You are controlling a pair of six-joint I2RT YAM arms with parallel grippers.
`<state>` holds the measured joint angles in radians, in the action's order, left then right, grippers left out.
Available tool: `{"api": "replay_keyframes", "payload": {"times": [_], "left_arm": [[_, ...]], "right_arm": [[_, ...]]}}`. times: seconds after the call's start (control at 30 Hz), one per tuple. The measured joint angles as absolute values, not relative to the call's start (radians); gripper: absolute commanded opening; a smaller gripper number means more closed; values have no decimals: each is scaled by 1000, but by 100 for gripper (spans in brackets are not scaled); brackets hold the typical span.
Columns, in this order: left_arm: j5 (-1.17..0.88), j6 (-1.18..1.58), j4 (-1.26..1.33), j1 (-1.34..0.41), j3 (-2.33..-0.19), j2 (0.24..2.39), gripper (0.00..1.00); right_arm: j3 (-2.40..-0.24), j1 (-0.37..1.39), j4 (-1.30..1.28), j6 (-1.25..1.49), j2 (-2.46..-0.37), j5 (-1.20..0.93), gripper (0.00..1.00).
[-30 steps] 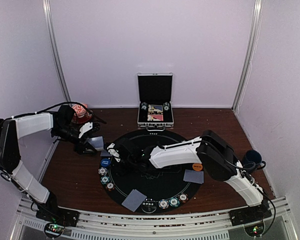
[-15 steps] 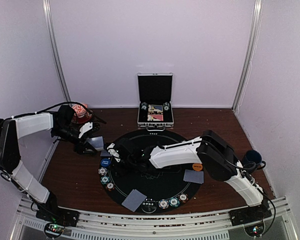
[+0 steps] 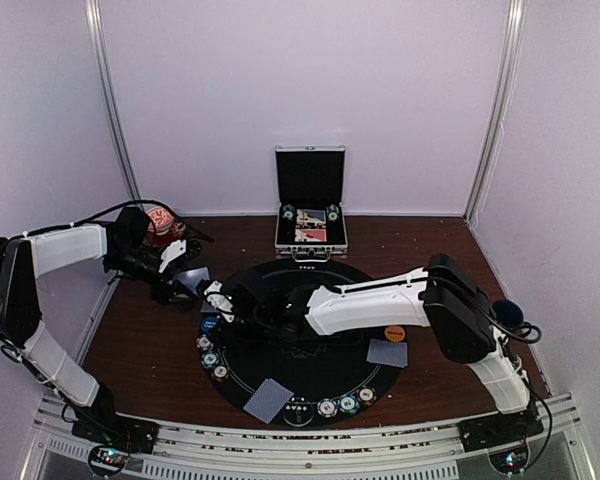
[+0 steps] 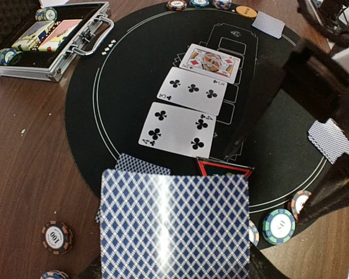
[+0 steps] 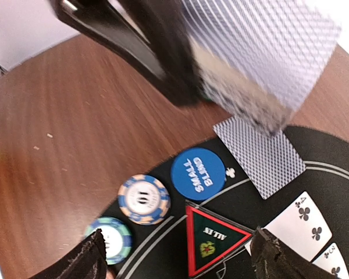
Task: Distribute texas hold em gaming equipment
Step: Place the all-in button in the small blind area, then pick up the poker card from the face-down deck piles.
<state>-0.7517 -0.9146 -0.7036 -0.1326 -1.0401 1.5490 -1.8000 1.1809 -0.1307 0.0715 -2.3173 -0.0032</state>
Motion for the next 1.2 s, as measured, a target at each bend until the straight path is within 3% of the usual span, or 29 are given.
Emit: {"api": "replay_keyframes", "payload": {"times": [0.37,0.77,1.2], "left_arm": [[-771,-915,-699,-133,-1042,1549,60],[-791,-903,-698,-190,-1042,1557,60],[-762,-863,-645,-353,-979,1528,60]], "right_arm": [[-1655,1177,-125,95,-2168,33,90],[-1293,1024,79,406,-1915,-194,87],[-1396,1008,245,641,-2011,-321,83]]}}
